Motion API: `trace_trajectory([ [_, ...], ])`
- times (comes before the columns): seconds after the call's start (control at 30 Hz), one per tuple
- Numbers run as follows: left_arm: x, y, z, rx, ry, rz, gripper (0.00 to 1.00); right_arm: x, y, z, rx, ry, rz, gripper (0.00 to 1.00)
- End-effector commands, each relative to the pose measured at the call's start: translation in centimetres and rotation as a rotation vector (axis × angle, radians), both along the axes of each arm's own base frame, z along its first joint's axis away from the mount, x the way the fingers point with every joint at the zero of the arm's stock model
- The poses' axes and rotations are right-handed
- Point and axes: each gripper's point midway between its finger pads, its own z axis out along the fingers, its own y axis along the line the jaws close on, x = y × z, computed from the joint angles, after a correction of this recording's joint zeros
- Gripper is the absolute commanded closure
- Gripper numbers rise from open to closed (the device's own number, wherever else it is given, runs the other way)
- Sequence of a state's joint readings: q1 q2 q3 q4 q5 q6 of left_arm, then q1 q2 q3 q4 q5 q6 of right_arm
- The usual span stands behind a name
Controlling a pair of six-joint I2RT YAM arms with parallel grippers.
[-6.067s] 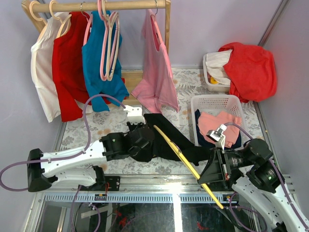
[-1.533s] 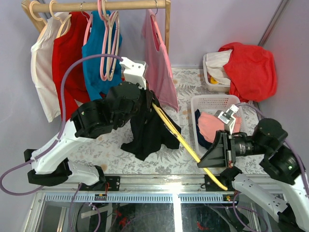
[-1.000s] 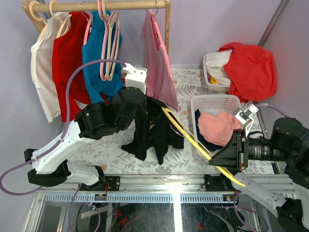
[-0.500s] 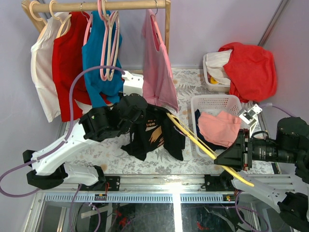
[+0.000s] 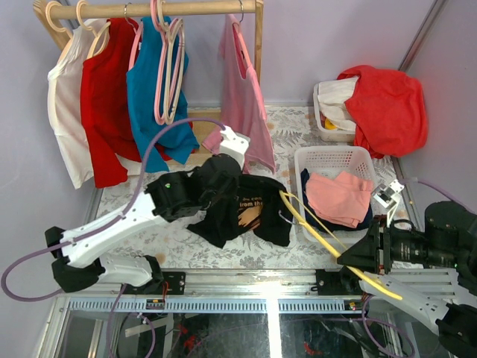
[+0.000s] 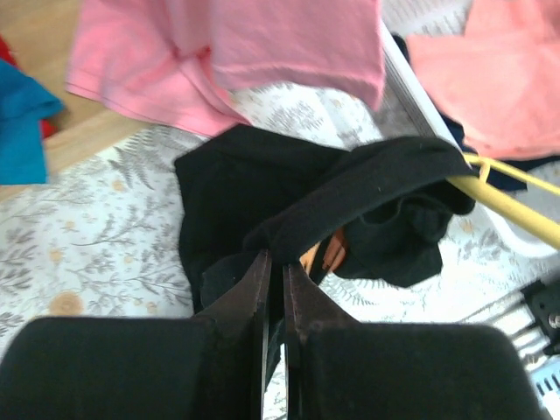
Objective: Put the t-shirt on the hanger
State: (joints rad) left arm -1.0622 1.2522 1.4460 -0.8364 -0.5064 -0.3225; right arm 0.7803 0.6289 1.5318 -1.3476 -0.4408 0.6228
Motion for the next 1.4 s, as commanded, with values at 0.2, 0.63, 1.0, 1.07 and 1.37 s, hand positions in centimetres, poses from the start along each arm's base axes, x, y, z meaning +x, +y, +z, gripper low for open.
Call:
trace_trajectory([
  [0.2,-2.8,-6.8,-5.3,-0.029,0.090,-0.257,1.00,-2.3,-0.3,-3.0,0.064,0.147,-0.007,1.00],
  [0.63,-3.8,-8.6,-7.4,0.001,0.120,-0.295,1.00,-5.1,0.9,-0.2,0.240,0.186,0.164,1.00],
  [1.0,-3.2,-6.9,-6.7,0.034,0.079,-0.251,1.00,-3.1,-2.1,-4.4,-0.005,0.175,-0.055,1.00],
  [1.07,-3.0,-6.8,-6.5,0.036,0.074,-0.246,1.00,-3.3,-2.1,-4.1,0.003,0.171,-0.042,1.00],
  [1.37,-3.1,-7.0,-6.6,0.043,0.079,-0.257,1.00,-6.2,-1.5,-2.3,0.111,0.230,0.102,0.98],
])
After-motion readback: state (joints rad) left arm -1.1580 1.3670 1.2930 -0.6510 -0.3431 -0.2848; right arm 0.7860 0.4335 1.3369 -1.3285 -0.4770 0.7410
